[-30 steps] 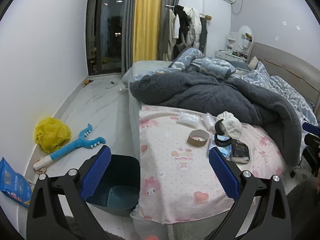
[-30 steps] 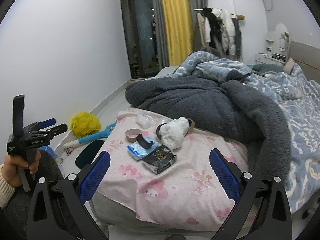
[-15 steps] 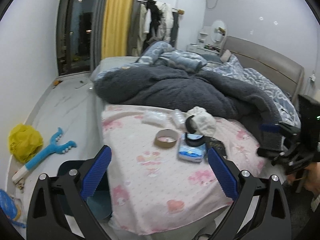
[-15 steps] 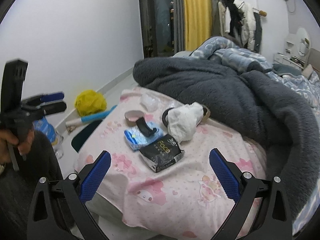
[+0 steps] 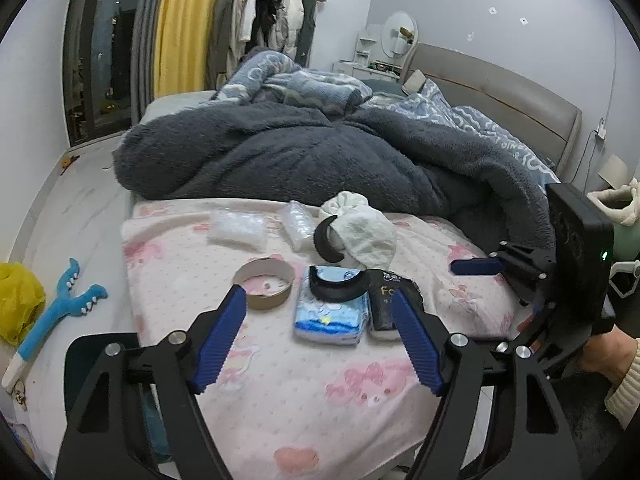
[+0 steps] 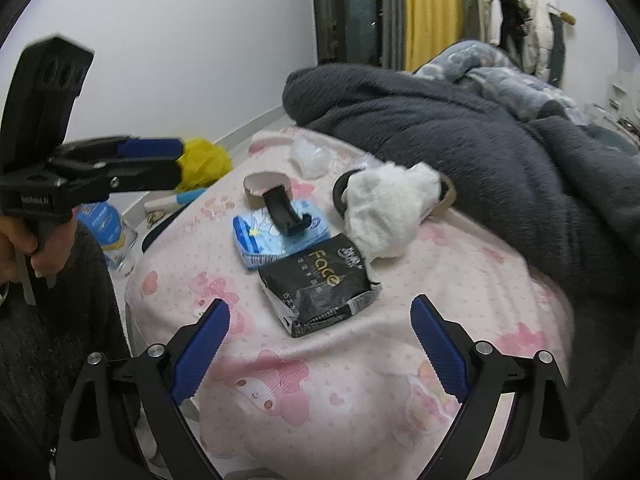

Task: Collect trash
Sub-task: 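Reach the right gripper to the black Face tissue pack and close on it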

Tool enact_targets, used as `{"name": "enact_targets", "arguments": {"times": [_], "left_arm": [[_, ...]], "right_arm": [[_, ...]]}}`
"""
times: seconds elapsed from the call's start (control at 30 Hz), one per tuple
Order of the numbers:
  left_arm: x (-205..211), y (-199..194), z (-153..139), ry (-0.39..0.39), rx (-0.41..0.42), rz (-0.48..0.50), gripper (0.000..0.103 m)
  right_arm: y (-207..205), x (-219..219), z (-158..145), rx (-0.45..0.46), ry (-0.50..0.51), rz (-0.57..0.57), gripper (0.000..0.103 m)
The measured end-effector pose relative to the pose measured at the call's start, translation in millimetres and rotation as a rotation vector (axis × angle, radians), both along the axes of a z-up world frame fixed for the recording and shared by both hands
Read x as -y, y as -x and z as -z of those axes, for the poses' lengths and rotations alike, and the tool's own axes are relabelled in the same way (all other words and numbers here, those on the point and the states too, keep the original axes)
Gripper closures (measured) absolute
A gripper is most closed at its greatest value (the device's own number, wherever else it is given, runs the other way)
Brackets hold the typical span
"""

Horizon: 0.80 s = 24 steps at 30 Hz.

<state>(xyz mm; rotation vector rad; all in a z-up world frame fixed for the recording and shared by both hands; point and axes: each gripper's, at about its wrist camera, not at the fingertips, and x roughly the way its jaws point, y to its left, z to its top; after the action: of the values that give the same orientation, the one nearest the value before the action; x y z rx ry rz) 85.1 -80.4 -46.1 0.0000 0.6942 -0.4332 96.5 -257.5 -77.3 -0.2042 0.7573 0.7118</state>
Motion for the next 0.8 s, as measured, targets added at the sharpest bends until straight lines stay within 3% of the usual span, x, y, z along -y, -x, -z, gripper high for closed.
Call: {"name": "enact_targets", "arguments": {"times": [0.13,0.63,0.8], "left_arm": [[17.4,-12.8,11.6,-0.027,-0.016,0.038,0.036],[46.4,-49.9,44.5,-0.13,-0.072,0.005,0.041],[48.2,-55.7,47.7,-0.121,-0.085,0.009,0.052]], "right_arm": [[-10.2,-6.3,13.1,-0.013,0.016,-0.029,0.012],[-34.2,-7.0,23.6,-0.027,-0.021,-0.087,0.015],[-36.7,-16.7,27.7,-0.035,-0.021,-0.119,0.017]]}}
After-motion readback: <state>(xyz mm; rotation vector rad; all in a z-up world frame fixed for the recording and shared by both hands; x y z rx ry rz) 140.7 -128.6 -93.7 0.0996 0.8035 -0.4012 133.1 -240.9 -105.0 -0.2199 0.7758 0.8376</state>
